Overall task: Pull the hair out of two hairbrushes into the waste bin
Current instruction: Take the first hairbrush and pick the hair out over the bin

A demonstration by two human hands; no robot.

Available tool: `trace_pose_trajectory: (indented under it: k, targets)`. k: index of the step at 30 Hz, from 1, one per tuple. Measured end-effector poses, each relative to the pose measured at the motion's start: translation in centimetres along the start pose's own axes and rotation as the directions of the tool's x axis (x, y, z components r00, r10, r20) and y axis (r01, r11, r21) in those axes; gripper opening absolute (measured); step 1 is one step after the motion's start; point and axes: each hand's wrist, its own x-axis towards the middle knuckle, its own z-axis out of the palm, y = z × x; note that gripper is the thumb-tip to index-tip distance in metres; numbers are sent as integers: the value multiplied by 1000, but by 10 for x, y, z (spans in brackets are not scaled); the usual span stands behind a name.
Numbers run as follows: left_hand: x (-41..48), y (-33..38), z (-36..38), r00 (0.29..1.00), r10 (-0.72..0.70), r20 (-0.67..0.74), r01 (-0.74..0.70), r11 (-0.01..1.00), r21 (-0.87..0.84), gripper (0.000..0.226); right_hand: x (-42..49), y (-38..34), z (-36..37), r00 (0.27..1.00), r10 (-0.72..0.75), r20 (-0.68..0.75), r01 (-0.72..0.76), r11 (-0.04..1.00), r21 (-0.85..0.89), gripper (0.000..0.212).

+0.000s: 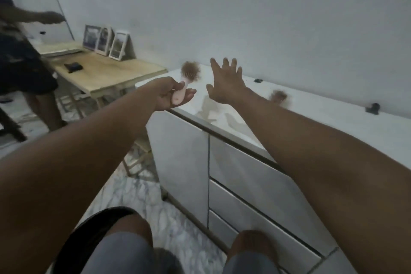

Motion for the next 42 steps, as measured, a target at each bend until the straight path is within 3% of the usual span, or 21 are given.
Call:
trace_pose_trajectory:
  k: [8,12,20,29,35,42]
  targets:
    - [-45,-22,-128,984,17,-179,-26,999,-46,27,-19,-131,57,975,-206,84,197,975,106,80]
    - [-64,-42,-185,973,-5,-229,-10,998,-66,35,-40,-182,92,965,-232,120,219,969,115,81]
    - [-87,-85,-273,965,-82,-251,44,987,-152,28,-66,-271,150,947,-233,221,202,967,157,82]
    - [-100,-170,-371,939,-229,-255,103,899,-425,29,-103,-338,214,862,-296,412,247,954,169,81]
    - [-104,-193,-420,937,-210,-279,73,899,-432,36,-115,-374,226,836,-350,423,322,936,140,80]
    - [-99,-219,-419,919,-257,-300,85,871,-485,37,-134,-375,260,803,-403,438,327,914,241,81]
